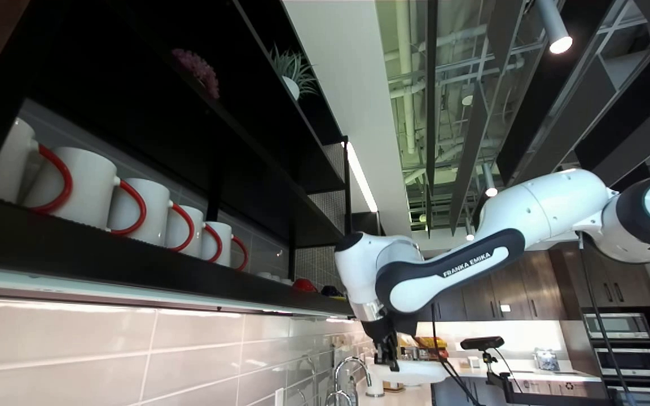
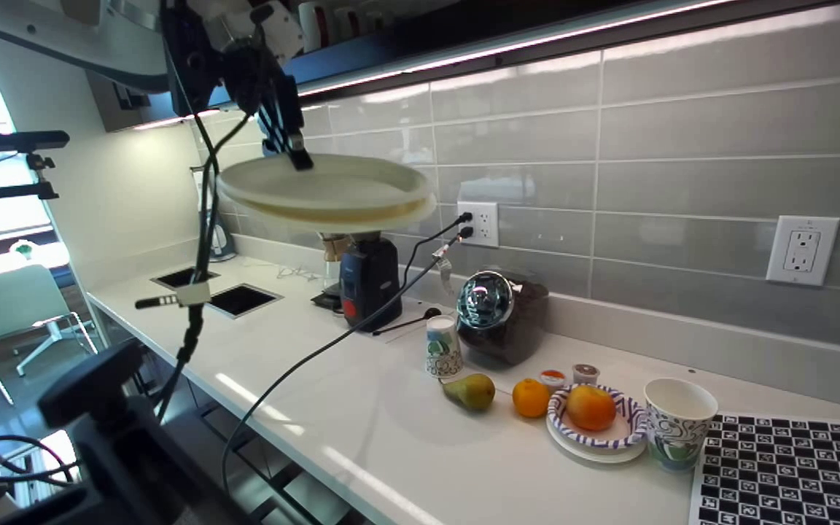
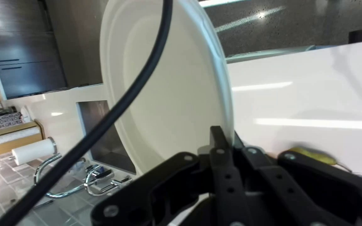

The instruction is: Put the plates on the shelf on the counter, then pick up one plate and put it on the shelf

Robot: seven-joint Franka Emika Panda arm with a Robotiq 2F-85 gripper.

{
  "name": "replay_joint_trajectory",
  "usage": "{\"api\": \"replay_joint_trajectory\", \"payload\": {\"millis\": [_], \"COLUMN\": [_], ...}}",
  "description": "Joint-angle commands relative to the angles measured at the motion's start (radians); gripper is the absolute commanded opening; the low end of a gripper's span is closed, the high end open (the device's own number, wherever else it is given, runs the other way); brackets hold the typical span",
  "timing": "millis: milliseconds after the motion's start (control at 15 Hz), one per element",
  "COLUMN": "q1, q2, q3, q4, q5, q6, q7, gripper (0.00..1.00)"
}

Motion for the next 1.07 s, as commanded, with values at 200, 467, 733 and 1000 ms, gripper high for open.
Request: {"api": "replay_joint_trajectory", "payload": {"millis": [200,467,733,1000], "q1": [0.006,0.0,-0.006,-0.006], "q2": [-0.01,0.02,0.032,0.034], "q3": [-0.062,-0.092,-0.08,-0.08], "q4": [-0.209,-0.295,-0.295,-0.295], "q5": [-0.019,-0.034,-0.01,-0.01], "q6": [0.298,0.455,0.445,0.446], "q7": [-0.082,-0.218,-0.217,-0.23], "gripper": [0.01,0.01,0.04,0.04]}}
